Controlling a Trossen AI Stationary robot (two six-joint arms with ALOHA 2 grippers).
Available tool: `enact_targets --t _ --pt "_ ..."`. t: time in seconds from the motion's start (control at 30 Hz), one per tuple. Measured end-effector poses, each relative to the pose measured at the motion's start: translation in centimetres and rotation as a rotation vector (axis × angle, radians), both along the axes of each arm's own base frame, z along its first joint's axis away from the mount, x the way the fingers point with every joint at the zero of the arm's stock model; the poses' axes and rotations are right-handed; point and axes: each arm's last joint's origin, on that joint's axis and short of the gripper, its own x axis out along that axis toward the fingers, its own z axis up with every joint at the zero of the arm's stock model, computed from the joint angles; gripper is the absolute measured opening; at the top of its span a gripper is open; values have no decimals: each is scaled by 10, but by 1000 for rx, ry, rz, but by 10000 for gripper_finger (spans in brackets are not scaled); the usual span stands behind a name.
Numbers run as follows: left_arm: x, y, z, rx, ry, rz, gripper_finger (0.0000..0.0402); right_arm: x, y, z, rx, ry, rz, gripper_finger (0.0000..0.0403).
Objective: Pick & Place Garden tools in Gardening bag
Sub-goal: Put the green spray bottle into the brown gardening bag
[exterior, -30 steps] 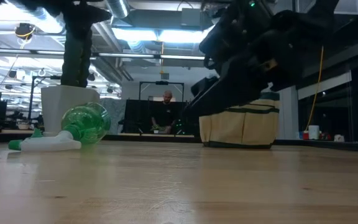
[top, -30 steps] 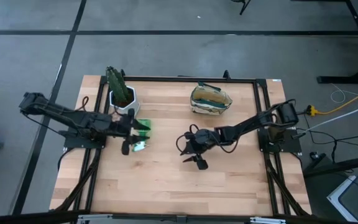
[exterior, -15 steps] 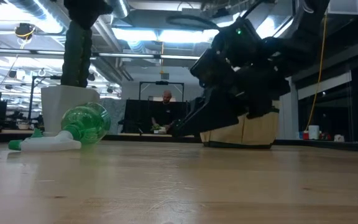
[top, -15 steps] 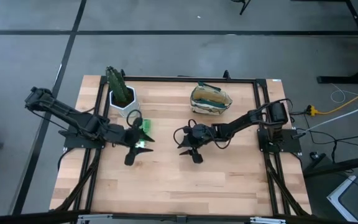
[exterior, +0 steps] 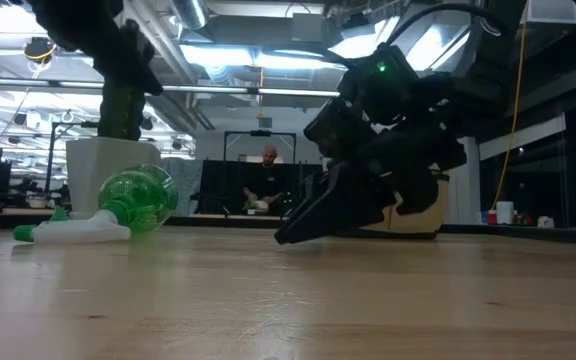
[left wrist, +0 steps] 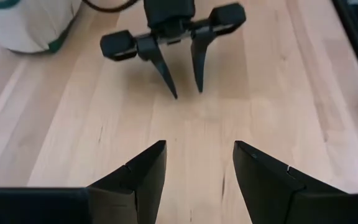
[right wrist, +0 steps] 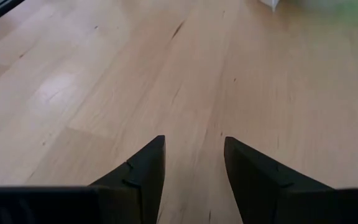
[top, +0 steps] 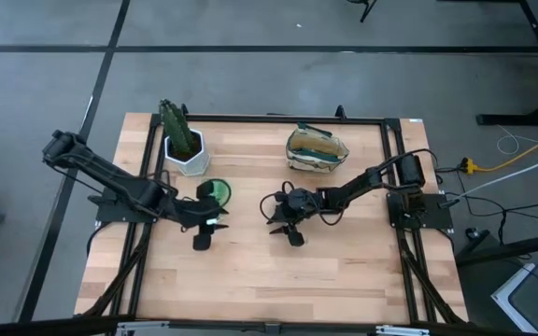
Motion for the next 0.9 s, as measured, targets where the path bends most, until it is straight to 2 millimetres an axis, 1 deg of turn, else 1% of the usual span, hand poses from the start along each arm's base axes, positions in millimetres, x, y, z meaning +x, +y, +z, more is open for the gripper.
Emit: enact_targets --t 0.23,0.47,0.73,0.9 --pt "6 -3 -12 24 56 0 182 0 0 0 0 -5 0 167" --pt "10 -4 -19 34 86 3 182 0 0 0 0 -4 0 167" --pt "9 -4 -16 29 74 3 182 0 0 0 0 -4 0 167" --pt "2 0 -18 37 128 32 182 0 0 0 0 -4 0 167"
